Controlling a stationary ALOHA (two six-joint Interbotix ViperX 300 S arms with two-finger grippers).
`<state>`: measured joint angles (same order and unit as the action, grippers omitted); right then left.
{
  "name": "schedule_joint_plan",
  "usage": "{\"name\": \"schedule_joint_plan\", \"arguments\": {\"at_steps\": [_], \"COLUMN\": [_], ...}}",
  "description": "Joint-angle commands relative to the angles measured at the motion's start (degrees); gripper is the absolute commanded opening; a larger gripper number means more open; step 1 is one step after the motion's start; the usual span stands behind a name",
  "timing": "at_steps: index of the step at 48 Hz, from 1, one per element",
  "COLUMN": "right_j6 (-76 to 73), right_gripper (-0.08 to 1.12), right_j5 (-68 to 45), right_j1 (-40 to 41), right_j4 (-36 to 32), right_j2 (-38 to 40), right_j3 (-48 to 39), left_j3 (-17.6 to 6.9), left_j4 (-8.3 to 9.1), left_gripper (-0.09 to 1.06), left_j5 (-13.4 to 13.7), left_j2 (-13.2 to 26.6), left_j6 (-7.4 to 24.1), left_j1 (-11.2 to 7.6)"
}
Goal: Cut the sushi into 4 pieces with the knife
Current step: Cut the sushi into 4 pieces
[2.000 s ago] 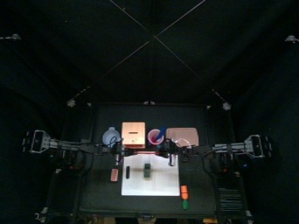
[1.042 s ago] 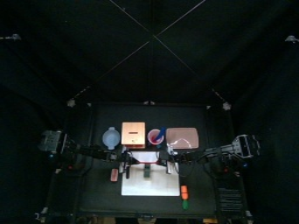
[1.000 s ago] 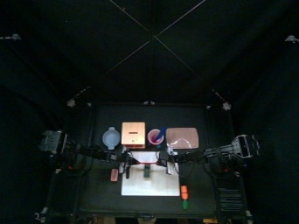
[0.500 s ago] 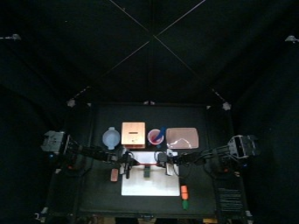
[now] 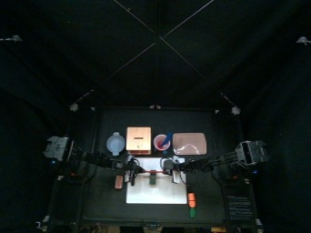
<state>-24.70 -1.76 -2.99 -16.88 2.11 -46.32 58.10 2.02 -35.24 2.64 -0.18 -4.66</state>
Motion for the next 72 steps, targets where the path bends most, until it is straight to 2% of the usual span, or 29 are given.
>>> {"name": "schedule_joint_plan", "arguments": {"at_steps": [1,11,31,42,46,53,61,72], "right_j6": [0.09,0.18,0.09,0.18,0.44,0.79,0.79,0.62], "right_gripper": [0.21,0.21,0.21,0.21,0.21,0.21,0.21,0.21], "right_j5": [-0.26,-0.26,-0.35,-0.35,0.0,0.35,0.35,0.79], "right_j1": [0.18,0.18,0.18,0.26,0.88,3.43,5.89,5.71], "right_j4": [0.09,0.09,0.26,1.05,0.79,0.0,-1.85,-2.02], "right_j2": [0.0,-0.97,-3.43,-5.62,-5.27,-3.87,-2.11,0.88], "right_j3": [0.35,0.53,0.79,0.44,0.09,-0.26,-0.35,-0.18], "left_j3": [-1.23,-1.85,-3.08,-2.81,-2.72,-2.81,-2.81,-2.81], "left_j4": [-0.26,-0.97,-1.05,-3.34,-3.34,-3.08,-1.23,-0.62], "left_gripper": [0.16,0.16,0.16,0.16,0.16,0.16,0.16,0.16], "left_j5": [-0.44,-0.44,-0.35,-0.44,-0.35,-0.44,-0.35,0.0], "left_j2": [0.35,2.9,6.68,10.11,10.81,10.2,8.88,5.45], "left_j6": [0.26,0.26,0.09,0.62,0.7,0.7,0.7,0.53], "left_j1": [-0.26,-0.26,-0.44,0.09,0.79,2.72,5.27,5.19]}}
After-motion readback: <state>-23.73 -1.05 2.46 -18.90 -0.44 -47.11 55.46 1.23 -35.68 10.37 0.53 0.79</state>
